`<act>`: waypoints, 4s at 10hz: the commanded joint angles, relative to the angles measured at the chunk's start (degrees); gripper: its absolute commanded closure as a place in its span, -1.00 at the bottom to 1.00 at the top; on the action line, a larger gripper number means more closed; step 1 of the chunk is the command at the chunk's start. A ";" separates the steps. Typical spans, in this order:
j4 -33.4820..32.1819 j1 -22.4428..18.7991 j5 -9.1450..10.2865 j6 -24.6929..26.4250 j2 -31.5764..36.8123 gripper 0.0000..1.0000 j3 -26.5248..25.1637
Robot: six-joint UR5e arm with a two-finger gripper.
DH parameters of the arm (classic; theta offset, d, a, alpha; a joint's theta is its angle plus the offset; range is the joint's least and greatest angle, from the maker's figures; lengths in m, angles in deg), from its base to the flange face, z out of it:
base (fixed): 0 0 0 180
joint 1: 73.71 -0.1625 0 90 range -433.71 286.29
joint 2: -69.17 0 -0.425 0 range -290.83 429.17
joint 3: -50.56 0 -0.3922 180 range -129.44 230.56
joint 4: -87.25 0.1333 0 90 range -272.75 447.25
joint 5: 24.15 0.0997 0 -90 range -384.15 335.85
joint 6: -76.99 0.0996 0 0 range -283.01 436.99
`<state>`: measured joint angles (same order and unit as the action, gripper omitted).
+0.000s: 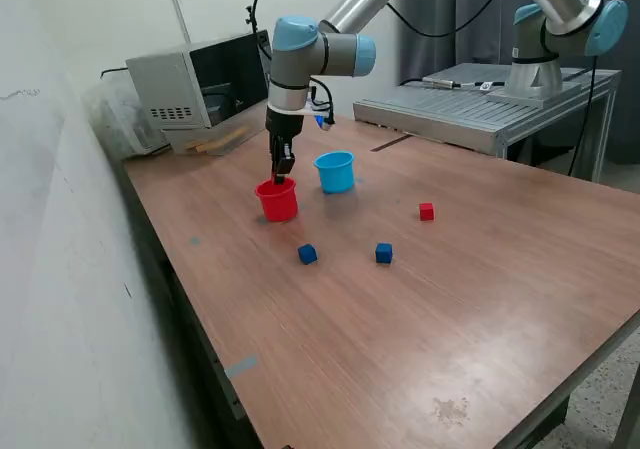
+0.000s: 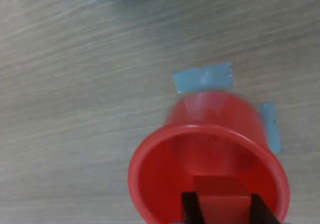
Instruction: Place red objects in the red bin, and blue objects in the blue bin.
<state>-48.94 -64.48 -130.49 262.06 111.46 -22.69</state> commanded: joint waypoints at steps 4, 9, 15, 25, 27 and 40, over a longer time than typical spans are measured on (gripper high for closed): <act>-0.31 -0.18 -0.80 -0.05 -0.11 -1.00 -0.22; 2.31 -4.47 -0.10 -19.07 9.19 -1.00 -4.08; 9.01 -9.05 6.05 -43.36 19.22 -1.00 -24.97; 1.54 -12.48 19.33 -45.40 18.71 -1.00 -29.84; 0.14 -12.48 19.24 -45.40 18.18 -1.00 -30.55; -5.40 -11.87 22.05 -46.02 12.02 -1.00 -30.55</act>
<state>-53.86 -76.49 -108.94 216.28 124.24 -53.40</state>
